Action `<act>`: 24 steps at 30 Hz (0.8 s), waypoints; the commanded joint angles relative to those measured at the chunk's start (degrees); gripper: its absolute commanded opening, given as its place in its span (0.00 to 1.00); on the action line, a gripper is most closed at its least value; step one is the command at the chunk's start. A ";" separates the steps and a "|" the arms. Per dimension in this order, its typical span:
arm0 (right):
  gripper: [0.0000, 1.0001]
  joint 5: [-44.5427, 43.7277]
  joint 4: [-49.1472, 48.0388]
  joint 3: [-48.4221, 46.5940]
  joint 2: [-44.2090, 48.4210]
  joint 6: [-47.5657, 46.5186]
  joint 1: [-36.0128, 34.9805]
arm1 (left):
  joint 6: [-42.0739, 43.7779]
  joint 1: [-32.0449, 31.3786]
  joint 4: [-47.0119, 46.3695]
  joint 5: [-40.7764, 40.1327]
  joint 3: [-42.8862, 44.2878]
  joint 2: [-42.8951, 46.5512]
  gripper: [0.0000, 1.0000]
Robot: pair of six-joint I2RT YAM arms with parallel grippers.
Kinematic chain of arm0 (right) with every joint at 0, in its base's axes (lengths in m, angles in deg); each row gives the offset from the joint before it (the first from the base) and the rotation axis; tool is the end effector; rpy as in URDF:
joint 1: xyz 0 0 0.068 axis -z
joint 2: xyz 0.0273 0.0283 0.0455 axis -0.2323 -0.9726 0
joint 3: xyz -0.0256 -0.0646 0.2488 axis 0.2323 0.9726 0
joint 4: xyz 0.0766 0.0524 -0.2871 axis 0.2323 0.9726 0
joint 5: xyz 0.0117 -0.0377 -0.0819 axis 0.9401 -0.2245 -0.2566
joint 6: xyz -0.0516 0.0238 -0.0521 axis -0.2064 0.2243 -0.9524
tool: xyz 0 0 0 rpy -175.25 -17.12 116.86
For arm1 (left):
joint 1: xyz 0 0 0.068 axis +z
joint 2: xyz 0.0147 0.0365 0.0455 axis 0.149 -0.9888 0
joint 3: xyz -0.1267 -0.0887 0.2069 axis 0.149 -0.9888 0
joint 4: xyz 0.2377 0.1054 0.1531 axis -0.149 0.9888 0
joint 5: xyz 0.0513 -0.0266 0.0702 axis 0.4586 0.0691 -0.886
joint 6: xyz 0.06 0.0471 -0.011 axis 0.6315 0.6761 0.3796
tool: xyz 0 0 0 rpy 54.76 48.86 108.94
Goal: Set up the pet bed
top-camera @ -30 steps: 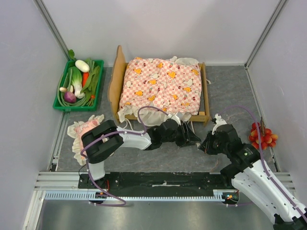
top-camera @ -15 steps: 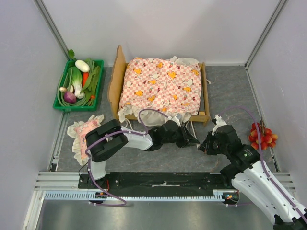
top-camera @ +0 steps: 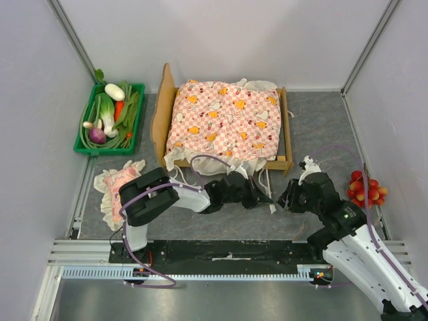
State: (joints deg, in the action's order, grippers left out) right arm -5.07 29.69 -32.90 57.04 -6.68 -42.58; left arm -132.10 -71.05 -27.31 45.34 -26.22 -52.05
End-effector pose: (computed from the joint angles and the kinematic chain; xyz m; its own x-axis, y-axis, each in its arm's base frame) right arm 0.1653 0.0982 0.2047 -0.8151 0.2945 -0.4989 -0.0021 0.8596 0.5109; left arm 0.1864 -0.3832 0.0807 -0.9657 -0.2426 -0.0922 -0.0131 0.4002 -0.9163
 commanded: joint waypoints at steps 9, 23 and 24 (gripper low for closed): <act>0.37 -6.75 -23.73 -4.61 -17.81 -9.21 -0.12 | 9.18 0.34 1.99 -2.29 -0.92 2.34 0.02; 0.38 -12.99 -59.32 7.24 -29.18 -13.79 -0.21 | 11.21 0.34 5.34 -1.76 1.90 1.28 0.02; 0.38 -13.52 -61.52 7.95 -29.44 -13.62 -0.21 | 11.21 0.34 5.34 -1.76 1.99 1.11 0.02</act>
State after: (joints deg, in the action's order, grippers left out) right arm -14.70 -17.92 -27.11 27.88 -19.03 -42.58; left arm -123.84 -70.89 -22.02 44.21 -26.04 -51.94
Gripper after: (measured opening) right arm 0.380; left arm 0.026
